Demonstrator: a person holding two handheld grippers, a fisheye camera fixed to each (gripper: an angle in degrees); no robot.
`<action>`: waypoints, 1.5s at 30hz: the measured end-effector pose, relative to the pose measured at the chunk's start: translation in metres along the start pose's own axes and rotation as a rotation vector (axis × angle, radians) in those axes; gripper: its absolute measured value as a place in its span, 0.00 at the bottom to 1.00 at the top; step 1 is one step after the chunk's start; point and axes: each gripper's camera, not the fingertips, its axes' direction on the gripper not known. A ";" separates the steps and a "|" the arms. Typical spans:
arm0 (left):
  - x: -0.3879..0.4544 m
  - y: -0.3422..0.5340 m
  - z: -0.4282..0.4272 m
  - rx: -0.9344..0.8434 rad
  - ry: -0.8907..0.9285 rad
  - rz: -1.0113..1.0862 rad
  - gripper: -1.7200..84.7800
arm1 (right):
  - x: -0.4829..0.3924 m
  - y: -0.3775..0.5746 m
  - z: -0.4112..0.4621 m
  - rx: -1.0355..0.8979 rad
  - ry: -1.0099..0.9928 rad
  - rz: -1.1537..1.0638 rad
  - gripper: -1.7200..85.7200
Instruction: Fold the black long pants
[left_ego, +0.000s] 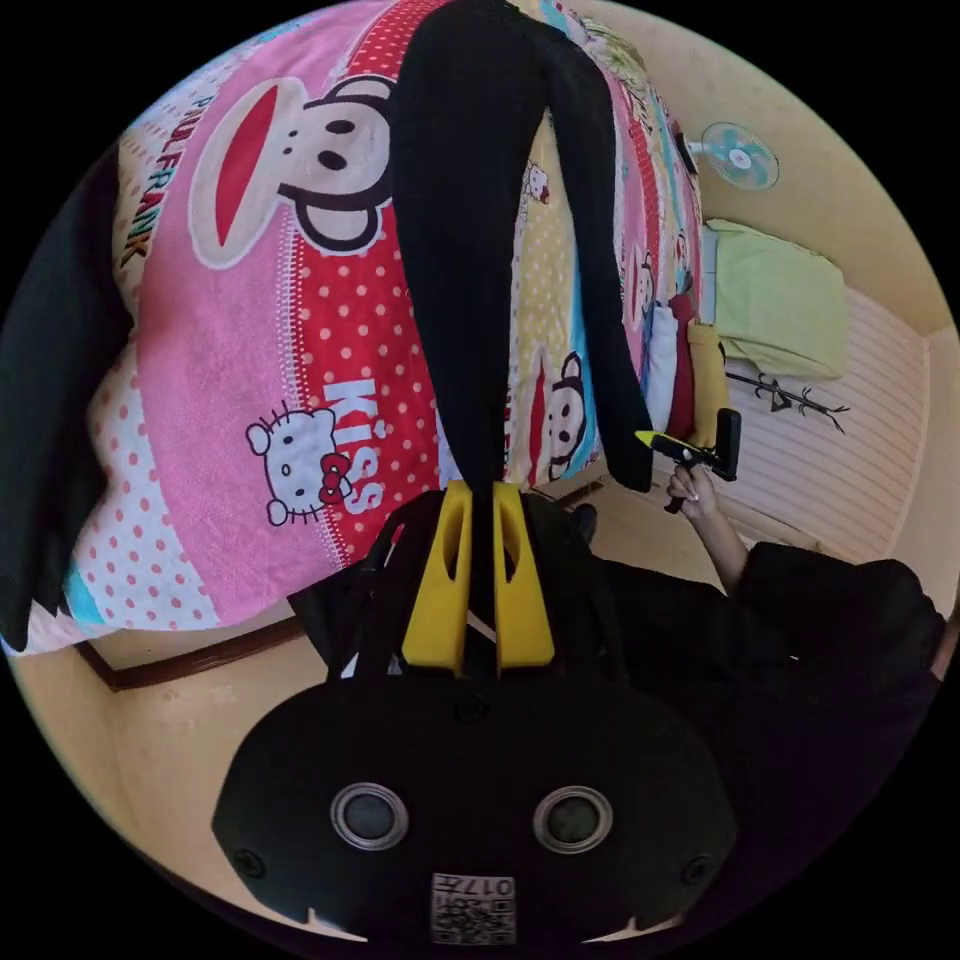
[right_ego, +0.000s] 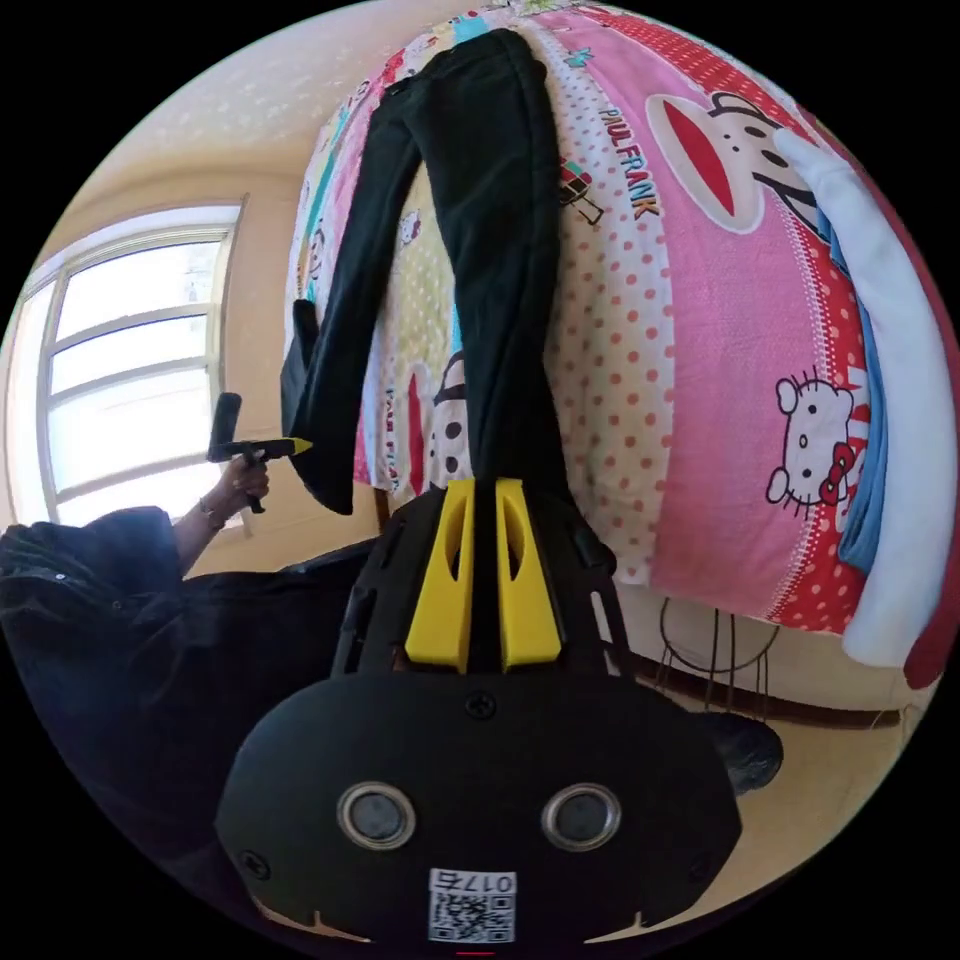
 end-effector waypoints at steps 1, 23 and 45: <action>-0.002 0.004 -0.007 0.031 0.017 -0.022 0.07 | 0.006 0.004 -0.008 0.034 -0.068 0.016 0.07; 0.173 -0.020 0.075 -0.028 0.003 0.323 0.17 | 0.135 0.088 -0.035 0.415 -0.623 0.144 0.04; 0.231 -0.032 0.129 -0.225 -0.070 0.398 0.20 | -0.021 0.053 0.039 0.053 -0.021 -0.199 0.06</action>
